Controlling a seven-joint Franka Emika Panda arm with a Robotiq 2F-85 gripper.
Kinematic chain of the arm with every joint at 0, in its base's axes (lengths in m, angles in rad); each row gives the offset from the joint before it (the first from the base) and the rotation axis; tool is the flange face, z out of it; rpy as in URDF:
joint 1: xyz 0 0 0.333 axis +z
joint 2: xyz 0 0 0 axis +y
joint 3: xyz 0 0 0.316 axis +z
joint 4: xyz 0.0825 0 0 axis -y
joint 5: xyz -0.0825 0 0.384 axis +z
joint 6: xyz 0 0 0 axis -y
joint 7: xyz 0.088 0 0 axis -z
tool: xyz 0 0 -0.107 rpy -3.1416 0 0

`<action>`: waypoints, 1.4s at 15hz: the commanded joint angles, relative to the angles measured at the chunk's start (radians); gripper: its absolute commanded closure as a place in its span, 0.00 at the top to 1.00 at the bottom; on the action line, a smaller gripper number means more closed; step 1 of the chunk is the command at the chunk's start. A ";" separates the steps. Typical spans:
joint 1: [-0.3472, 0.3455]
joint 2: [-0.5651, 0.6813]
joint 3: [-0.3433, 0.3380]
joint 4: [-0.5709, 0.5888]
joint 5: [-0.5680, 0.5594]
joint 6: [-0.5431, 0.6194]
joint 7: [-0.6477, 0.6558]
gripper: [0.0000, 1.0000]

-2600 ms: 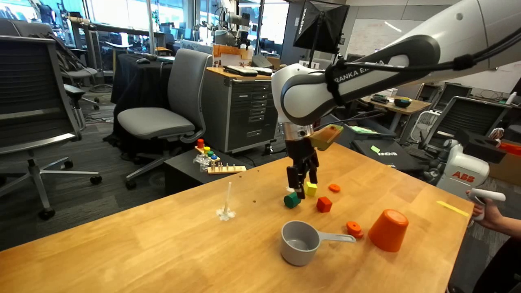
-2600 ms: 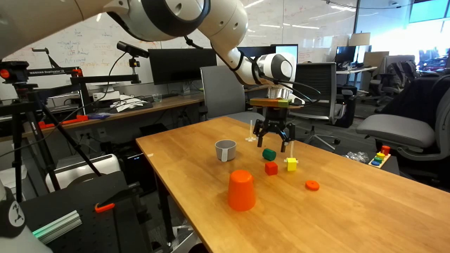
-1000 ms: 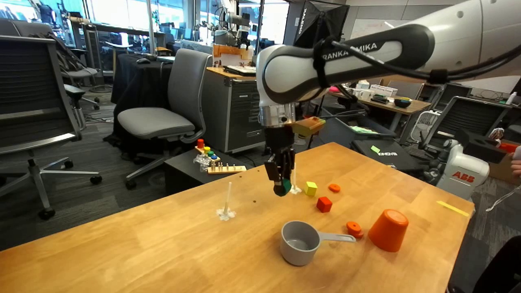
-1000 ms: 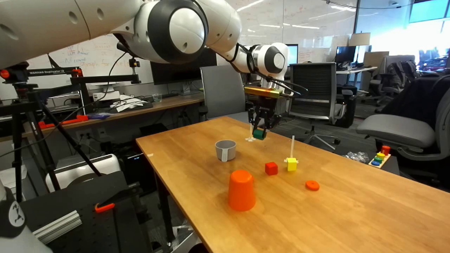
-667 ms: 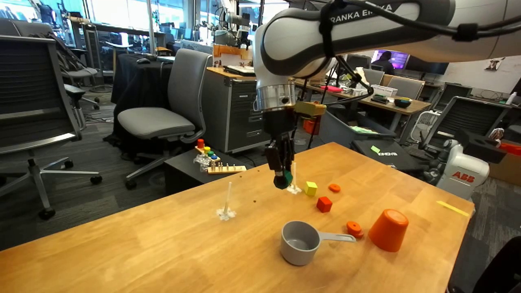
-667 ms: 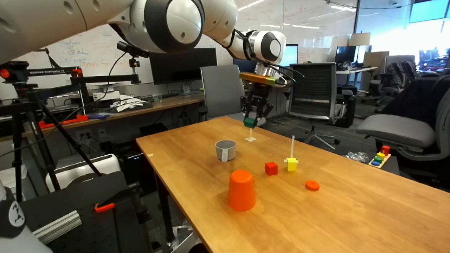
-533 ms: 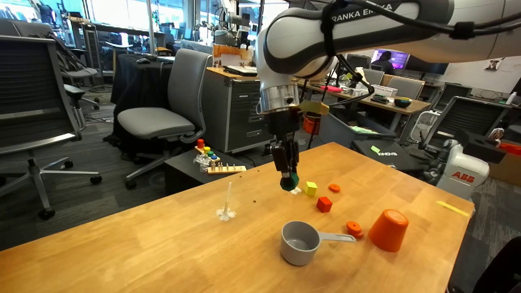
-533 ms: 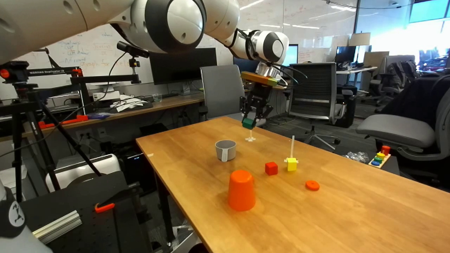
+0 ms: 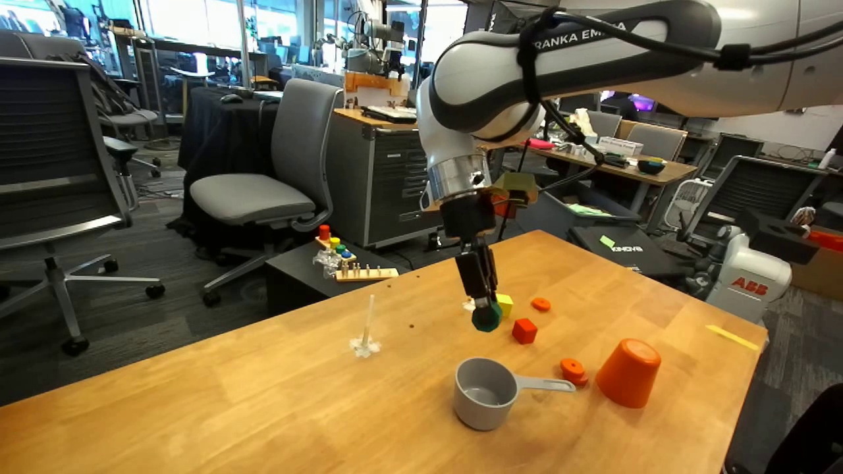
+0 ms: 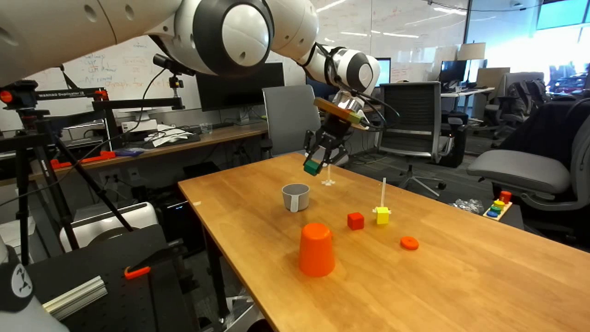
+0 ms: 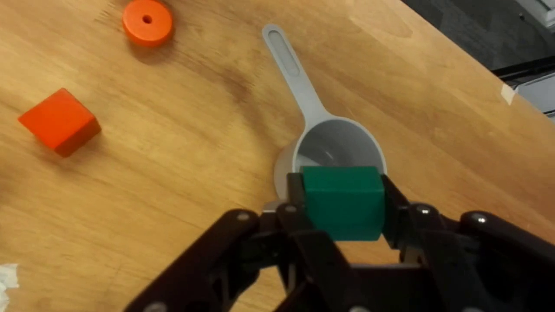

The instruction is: Put the three blocks in the gray cup

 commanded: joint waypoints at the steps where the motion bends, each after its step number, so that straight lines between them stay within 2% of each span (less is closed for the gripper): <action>1: 0.015 -0.030 0.034 -0.050 0.033 -0.010 0.016 0.18; 9: 0.021 -0.022 0.058 -0.118 0.067 -0.010 0.028 0.18; 10: 0.019 -0.022 0.058 -0.126 0.072 -0.011 0.029 0.68; 11: 0.020 -0.025 0.053 -0.136 0.071 -0.003 0.032 0.68; 12: 0.019 -0.028 0.050 -0.145 0.069 0.003 0.035 0.73; 15: 0.011 -0.043 0.043 -0.163 0.064 0.011 0.049 0.98; 18: 0.004 -0.073 0.025 -0.182 0.045 0.029 0.074 1.00; 21: -0.006 -0.137 -0.028 -0.212 0.004 0.072 0.135 1.00</action>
